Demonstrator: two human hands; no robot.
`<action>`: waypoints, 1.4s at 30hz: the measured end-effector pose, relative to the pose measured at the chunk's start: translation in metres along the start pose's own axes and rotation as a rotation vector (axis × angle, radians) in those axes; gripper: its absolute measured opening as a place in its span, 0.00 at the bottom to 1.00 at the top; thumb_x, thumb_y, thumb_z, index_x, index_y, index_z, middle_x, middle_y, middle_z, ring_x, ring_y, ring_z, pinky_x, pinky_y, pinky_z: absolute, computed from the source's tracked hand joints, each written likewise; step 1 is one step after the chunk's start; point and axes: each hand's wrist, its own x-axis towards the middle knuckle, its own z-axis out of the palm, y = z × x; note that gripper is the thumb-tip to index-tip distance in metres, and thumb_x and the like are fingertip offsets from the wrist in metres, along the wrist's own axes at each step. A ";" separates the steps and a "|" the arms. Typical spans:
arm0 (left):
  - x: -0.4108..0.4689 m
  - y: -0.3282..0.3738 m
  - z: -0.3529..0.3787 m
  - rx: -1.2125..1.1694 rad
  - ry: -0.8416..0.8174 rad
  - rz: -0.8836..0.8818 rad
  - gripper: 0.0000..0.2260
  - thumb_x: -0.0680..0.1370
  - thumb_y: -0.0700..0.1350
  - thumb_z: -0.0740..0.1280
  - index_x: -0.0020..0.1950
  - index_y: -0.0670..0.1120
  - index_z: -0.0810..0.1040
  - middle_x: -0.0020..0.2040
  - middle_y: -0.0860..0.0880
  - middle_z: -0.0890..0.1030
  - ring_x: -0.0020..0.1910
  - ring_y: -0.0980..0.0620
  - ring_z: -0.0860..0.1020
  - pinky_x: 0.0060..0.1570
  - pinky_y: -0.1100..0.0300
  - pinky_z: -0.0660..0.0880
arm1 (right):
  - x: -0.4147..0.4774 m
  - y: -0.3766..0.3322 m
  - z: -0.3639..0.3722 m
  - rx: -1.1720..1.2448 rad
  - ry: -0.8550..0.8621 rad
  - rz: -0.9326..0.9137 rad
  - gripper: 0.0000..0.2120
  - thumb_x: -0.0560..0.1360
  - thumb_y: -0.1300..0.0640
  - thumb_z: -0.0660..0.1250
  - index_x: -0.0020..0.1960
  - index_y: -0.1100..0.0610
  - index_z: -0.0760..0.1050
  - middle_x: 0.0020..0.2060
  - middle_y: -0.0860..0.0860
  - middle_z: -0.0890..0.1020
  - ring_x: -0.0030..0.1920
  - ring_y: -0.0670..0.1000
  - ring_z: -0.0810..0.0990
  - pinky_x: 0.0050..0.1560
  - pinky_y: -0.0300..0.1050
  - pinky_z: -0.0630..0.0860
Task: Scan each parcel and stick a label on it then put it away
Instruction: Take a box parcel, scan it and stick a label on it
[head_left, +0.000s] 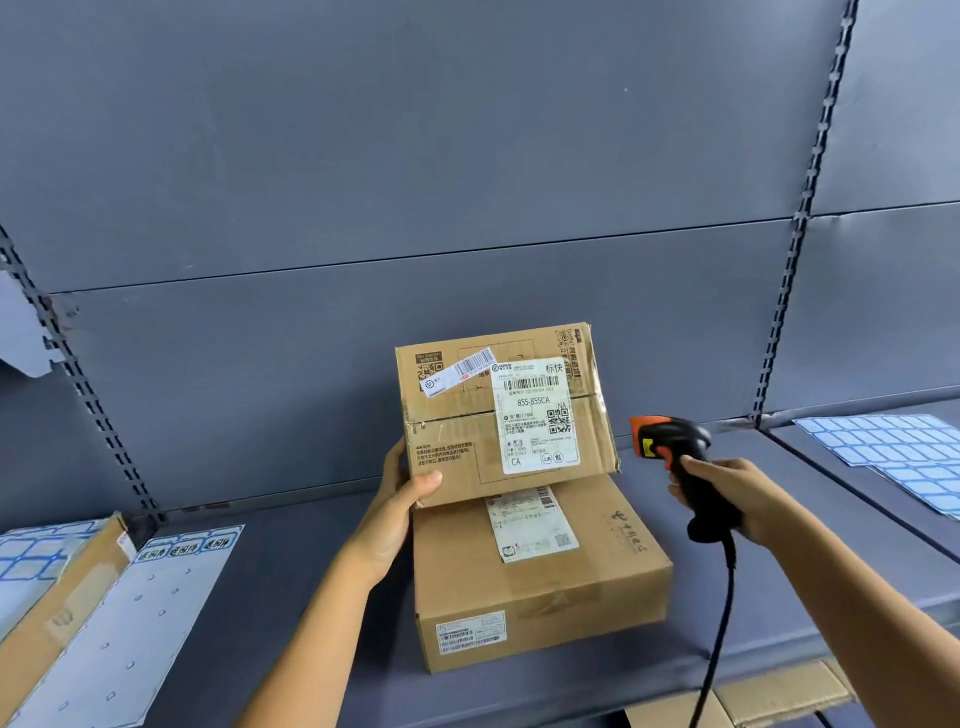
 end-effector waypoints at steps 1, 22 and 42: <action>0.000 0.000 0.000 0.004 -0.001 -0.001 0.50 0.54 0.63 0.77 0.71 0.48 0.63 0.58 0.53 0.79 0.61 0.52 0.75 0.57 0.58 0.71 | 0.003 0.002 -0.001 -0.029 -0.005 -0.002 0.12 0.79 0.62 0.63 0.54 0.72 0.74 0.43 0.62 0.80 0.40 0.57 0.79 0.43 0.46 0.76; -0.018 0.032 0.010 -0.138 0.011 -0.052 0.34 0.66 0.56 0.70 0.68 0.43 0.69 0.62 0.42 0.78 0.61 0.45 0.75 0.59 0.53 0.71 | -0.057 -0.052 0.084 -0.148 -0.300 -0.587 0.21 0.78 0.47 0.59 0.70 0.48 0.67 0.64 0.42 0.76 0.64 0.43 0.74 0.62 0.42 0.70; -0.058 0.048 -0.031 0.166 -0.011 -0.500 0.38 0.72 0.74 0.44 0.74 0.54 0.63 0.72 0.49 0.67 0.71 0.49 0.65 0.70 0.49 0.59 | -0.055 -0.040 0.111 -0.033 -0.359 0.007 0.22 0.78 0.42 0.59 0.64 0.55 0.74 0.53 0.54 0.83 0.44 0.50 0.82 0.51 0.50 0.72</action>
